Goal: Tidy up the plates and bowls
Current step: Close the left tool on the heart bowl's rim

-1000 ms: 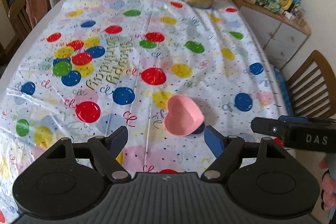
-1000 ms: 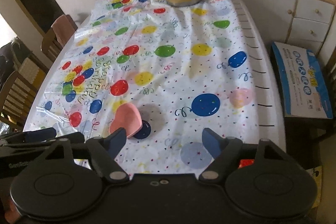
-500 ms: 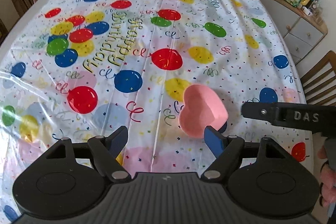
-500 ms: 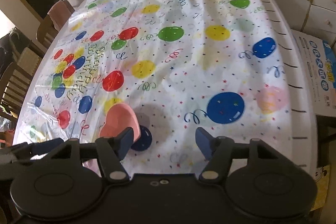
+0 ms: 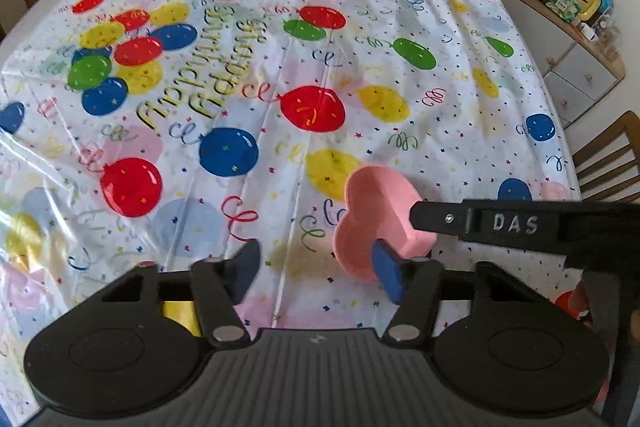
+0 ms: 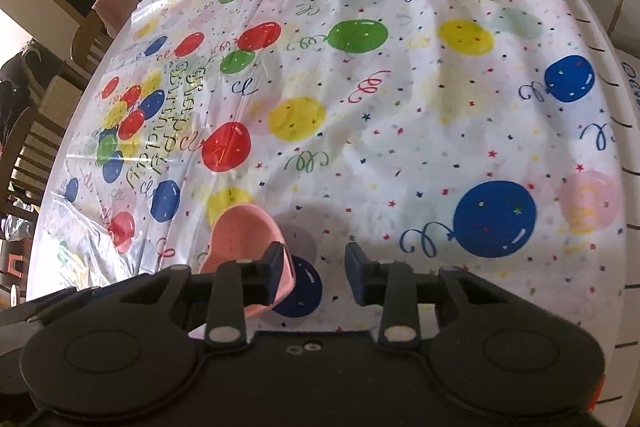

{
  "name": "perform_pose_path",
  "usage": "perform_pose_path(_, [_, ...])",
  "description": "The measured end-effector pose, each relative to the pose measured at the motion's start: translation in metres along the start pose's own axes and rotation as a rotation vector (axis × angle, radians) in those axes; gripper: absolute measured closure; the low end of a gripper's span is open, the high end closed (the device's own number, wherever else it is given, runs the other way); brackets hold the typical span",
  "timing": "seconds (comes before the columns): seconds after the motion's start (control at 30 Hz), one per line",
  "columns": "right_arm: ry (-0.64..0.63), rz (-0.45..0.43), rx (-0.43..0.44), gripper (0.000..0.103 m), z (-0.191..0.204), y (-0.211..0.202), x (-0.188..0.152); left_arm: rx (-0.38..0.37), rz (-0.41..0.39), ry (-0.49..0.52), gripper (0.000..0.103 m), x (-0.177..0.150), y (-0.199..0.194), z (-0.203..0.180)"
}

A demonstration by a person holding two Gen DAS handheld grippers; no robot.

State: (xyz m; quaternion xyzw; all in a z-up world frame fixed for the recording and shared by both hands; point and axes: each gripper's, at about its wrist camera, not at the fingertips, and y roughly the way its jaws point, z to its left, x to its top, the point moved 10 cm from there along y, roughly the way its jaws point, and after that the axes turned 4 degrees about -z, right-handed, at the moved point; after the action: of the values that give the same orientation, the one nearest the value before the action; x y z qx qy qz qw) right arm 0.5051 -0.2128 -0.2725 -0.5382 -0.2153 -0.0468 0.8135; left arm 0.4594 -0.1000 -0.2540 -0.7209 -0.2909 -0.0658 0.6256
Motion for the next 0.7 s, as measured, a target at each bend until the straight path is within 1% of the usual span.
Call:
perform_pose_path(0.03, [-0.002,0.005,0.007,0.083,0.002,0.001,-0.001,-0.001,0.007,-0.004,0.057,-0.001,0.002,0.000])
perform_pose_path(0.07, [-0.004,0.009,0.008,0.084,0.003,0.002,-0.002,0.000,0.012,-0.005,0.065,-0.001,0.003,0.000])
perform_pose_path(0.1, [-0.008,0.010,0.006,0.086,0.004,0.003,-0.003,-0.001,0.015,-0.006,0.070,-0.002,0.004,0.000])
perform_pose_path(0.13, [-0.014,0.009,0.005,0.090,0.005,0.003,-0.003,-0.008,0.010,-0.006,0.072,-0.001,0.004,0.000])
perform_pose_path(0.2, [-0.017,0.007,0.011,0.095,0.007,0.003,-0.004,-0.013,0.003,0.000,0.081,-0.001,0.003,-0.001])
perform_pose_path(0.3, [-0.022,0.004,0.018,0.101,0.011,0.002,-0.005,-0.034,0.004,0.000,0.090,-0.001,0.002,-0.005])
perform_pose_path(0.4, [-0.037,-0.003,0.006,0.102,0.013,0.000,-0.007,-0.049,-0.004,0.004,0.093,0.000,-0.002,-0.007])
perform_pose_path(0.7, [-0.035,-0.026,-0.006,0.102,0.018,-0.016,-0.012,-0.070,-0.018,0.018,0.093,-0.003,-0.017,-0.011])
